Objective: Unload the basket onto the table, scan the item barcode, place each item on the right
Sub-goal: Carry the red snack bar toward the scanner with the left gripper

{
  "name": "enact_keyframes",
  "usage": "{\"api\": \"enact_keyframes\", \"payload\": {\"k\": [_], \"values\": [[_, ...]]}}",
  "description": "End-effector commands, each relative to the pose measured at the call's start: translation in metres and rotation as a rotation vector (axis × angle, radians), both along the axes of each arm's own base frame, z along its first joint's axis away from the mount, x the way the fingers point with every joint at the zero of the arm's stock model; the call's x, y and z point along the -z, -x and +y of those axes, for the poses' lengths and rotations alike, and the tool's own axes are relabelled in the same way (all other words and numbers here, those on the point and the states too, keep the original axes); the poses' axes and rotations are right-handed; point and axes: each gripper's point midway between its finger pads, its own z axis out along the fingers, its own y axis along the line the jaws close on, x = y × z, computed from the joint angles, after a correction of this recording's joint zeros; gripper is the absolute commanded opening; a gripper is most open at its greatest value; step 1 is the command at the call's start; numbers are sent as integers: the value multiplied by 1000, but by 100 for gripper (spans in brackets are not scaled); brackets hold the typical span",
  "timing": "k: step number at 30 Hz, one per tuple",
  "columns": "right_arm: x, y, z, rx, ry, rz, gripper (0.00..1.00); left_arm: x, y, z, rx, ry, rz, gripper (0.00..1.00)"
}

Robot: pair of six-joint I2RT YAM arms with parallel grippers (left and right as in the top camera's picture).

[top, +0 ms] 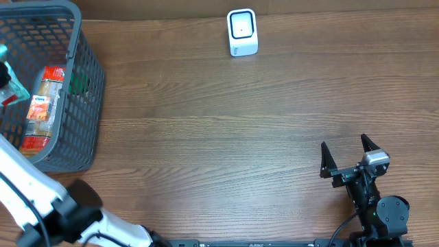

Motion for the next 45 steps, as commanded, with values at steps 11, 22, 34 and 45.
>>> {"api": "enact_keyframes", "payload": {"k": [11,22,34,45], "values": [[2,0,-1,7,-9,1,100,9,-17,-223,465,83,146,18],[2,0,-1,7,-9,1,100,124,-23,-376,623,176,491,4],[2,0,-1,7,-9,1,100,281,4,-469,519,206,675,4],[2,0,-1,7,-9,1,100,377,49,-472,436,164,823,4]]}}
